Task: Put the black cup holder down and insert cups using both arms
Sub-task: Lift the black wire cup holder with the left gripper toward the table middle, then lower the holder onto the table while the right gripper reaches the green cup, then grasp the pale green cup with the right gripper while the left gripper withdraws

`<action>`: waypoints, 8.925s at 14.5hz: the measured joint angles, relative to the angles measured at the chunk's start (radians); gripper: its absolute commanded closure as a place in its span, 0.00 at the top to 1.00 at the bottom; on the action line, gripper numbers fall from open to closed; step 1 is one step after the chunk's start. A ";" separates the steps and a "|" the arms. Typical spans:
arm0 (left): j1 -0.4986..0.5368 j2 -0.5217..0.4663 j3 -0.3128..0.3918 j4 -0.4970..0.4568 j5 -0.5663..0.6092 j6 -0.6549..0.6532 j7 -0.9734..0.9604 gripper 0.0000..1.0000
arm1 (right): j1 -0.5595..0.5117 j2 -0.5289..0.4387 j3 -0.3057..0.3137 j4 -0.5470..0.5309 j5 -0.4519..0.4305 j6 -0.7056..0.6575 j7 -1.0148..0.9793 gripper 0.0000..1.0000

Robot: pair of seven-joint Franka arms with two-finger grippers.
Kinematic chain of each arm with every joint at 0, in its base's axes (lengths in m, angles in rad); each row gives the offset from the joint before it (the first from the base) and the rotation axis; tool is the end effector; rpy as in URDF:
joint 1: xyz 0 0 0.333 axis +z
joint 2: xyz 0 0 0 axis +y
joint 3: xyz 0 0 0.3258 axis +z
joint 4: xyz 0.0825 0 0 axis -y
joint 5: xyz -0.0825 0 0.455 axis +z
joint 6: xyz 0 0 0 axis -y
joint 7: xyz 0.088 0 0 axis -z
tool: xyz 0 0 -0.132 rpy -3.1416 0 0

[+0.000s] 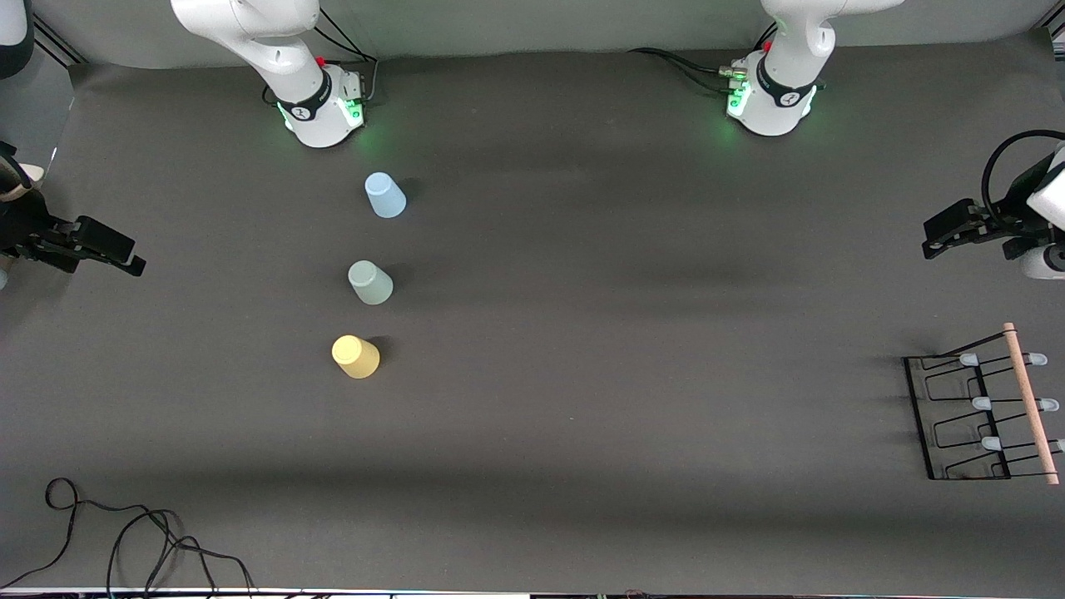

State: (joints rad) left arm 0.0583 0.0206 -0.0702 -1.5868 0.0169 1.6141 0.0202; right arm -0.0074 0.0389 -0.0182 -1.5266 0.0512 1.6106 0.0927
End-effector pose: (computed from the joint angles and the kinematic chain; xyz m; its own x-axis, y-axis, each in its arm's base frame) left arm 0.6358 -0.0050 0.5915 0.9994 -0.0328 0.0064 -0.0327 -0.9993 -0.0156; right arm 0.6435 -0.0097 0.6125 0.9920 -0.1199 0.0402 -0.1176 -0.9916 -0.0544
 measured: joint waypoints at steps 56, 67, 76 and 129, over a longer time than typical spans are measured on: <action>0.006 0.556 -0.010 0.371 0.040 0.115 -0.063 0.00 | -0.004 0.018 0.000 -0.003 0.000 -0.057 0.000 1.00; -0.369 0.502 -0.015 0.301 -0.074 0.248 -0.438 0.00 | -0.006 0.018 -0.023 -0.007 0.000 -0.100 0.000 1.00; -0.662 0.503 -0.013 0.185 -0.073 0.361 -0.689 0.00 | 0.084 -0.007 -0.026 -0.113 0.002 -0.044 0.122 0.97; -0.134 0.175 0.026 0.072 0.024 0.092 0.030 1.00 | 0.435 0.078 -0.018 -0.859 0.152 0.875 0.406 0.00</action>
State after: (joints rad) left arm -0.0752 0.1956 -0.0437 -1.5144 0.0412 1.7058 0.0503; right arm 0.4274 0.1171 -0.0365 -2.3854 0.2028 2.4859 0.4989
